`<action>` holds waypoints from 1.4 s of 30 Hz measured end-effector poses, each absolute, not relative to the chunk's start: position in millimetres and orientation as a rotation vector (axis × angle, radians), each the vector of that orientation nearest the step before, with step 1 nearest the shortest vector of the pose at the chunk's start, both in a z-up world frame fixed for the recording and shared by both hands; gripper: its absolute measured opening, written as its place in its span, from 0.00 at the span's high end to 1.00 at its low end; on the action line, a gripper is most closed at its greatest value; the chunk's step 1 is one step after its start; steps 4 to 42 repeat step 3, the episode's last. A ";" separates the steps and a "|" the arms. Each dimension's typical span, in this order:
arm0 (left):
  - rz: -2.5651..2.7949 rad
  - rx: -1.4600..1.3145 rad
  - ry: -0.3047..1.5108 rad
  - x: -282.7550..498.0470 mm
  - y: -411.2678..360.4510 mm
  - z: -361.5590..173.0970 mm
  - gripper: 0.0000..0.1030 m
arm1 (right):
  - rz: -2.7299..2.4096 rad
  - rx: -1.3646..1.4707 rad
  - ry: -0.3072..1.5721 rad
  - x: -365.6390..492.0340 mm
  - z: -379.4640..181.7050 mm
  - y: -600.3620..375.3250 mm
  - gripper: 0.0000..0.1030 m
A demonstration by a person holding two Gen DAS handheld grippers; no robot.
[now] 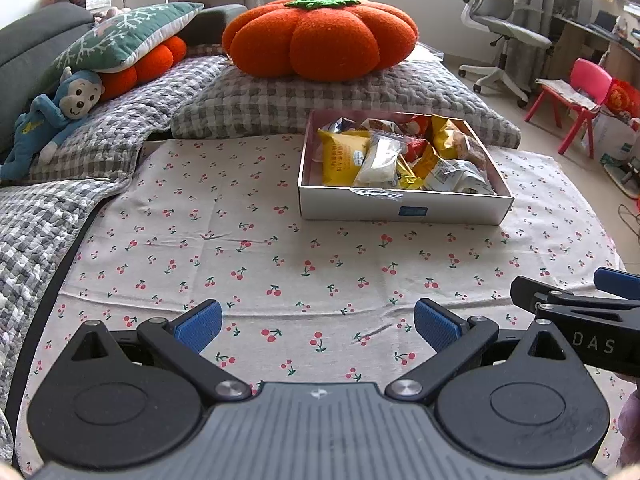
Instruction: Organize snacks
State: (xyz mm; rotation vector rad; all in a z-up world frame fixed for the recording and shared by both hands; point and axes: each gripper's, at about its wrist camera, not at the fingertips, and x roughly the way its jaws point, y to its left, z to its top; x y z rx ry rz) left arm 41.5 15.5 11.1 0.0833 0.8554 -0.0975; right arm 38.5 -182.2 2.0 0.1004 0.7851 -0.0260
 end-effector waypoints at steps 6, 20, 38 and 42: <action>-0.096 0.088 0.854 41.3 15.0 11.0 0.00 | -0.026 0.100 0.785 38.5 2.0 -182.1 0.05; -0.096 0.088 0.854 41.3 15.0 11.0 0.00 | -0.026 0.100 0.785 38.5 2.0 -182.1 0.05; -0.096 0.088 0.854 41.3 15.0 11.0 0.00 | -0.026 0.100 0.785 38.5 2.0 -182.1 0.05; -0.096 0.088 0.854 41.3 15.0 11.0 0.00 | -0.026 0.100 0.785 38.5 2.0 -182.1 0.05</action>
